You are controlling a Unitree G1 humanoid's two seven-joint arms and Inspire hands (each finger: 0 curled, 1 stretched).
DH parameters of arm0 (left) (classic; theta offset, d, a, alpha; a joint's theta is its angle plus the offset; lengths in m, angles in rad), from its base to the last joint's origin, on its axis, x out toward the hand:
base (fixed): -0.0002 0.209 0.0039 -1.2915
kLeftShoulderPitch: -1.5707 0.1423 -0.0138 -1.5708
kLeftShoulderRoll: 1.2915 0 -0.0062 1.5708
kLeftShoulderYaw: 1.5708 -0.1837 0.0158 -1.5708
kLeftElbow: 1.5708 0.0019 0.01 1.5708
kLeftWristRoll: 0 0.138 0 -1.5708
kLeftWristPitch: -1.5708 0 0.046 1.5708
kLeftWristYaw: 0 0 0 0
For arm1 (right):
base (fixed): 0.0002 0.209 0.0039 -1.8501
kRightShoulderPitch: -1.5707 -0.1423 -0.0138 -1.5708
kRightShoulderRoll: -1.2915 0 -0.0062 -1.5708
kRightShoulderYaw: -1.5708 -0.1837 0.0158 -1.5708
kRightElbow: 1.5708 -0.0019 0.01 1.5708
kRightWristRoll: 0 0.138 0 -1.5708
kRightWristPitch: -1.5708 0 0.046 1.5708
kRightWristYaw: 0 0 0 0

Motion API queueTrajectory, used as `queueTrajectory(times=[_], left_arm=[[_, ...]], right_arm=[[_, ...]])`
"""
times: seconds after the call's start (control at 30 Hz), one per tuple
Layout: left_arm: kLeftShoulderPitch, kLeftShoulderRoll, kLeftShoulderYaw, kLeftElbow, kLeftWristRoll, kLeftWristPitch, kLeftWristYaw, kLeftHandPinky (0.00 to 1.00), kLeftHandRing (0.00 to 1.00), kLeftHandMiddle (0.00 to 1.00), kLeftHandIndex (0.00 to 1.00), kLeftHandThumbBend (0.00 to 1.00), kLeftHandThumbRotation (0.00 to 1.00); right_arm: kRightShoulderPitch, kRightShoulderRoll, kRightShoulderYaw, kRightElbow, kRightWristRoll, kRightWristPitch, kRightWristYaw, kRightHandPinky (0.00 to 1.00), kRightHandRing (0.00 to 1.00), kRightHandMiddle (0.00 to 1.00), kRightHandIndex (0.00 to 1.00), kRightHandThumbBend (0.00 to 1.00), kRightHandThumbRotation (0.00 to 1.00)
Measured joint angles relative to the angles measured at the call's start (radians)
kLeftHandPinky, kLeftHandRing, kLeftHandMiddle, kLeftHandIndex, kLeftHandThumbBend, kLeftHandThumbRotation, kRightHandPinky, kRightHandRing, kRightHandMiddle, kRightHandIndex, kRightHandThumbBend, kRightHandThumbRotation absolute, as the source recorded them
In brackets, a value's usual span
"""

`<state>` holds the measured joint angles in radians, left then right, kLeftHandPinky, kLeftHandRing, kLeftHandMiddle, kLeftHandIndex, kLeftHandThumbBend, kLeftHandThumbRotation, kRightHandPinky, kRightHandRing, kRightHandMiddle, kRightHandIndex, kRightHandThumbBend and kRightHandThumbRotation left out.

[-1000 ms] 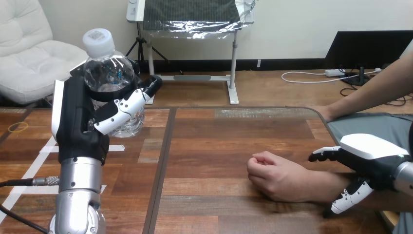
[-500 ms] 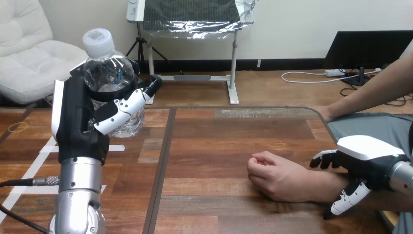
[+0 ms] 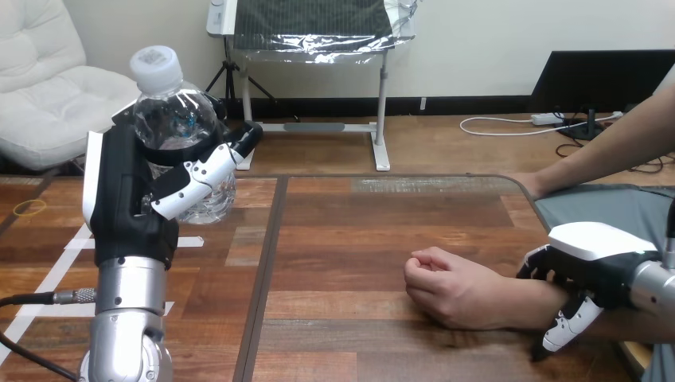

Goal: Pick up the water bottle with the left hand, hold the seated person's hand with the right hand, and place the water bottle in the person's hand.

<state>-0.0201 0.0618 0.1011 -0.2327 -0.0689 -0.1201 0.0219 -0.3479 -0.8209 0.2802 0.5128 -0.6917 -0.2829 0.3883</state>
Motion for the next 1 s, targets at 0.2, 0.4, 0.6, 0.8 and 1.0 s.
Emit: queueTrajectory(times=[0.2,0.4,0.6,0.8,1.0], left_arm=[[0.0,0.002,0.0,0.001,0.044,-0.006,0.016,0.22,0.28,0.34,0.41,0.57,0.0],[0.0,0.003,0.0,0.001,0.058,-0.006,0.024,0.22,0.28,0.34,0.41,0.58,0.0],[0.0,0.003,0.002,0.001,0.057,-0.006,0.023,0.22,0.28,0.34,0.41,0.57,0.0],[0.0,0.003,0.005,0.001,0.057,-0.006,0.023,0.22,0.28,0.34,0.41,0.57,0.0],[0.0,0.002,0.007,0.001,0.055,-0.006,0.023,0.22,0.28,0.34,0.41,0.57,0.0]], right_arm=[[-0.012,0.003,0.026,0.009,-0.018,0.004,-0.004,0.39,0.53,0.61,0.63,1.0,0.27],[-0.025,0.01,0.038,0.024,-0.021,0.01,-0.009,0.33,0.45,0.55,0.6,0.99,0.26],[-0.035,0.014,0.048,0.033,-0.022,0.019,-0.01,0.29,0.39,0.5,0.57,0.98,0.27],[-0.046,0.021,0.06,0.045,-0.022,0.021,-0.018,0.26,0.34,0.45,0.55,0.99,0.29],[-0.052,0.033,0.068,0.051,-0.023,0.029,-0.023,0.25,0.35,0.46,0.55,0.98,0.31]])
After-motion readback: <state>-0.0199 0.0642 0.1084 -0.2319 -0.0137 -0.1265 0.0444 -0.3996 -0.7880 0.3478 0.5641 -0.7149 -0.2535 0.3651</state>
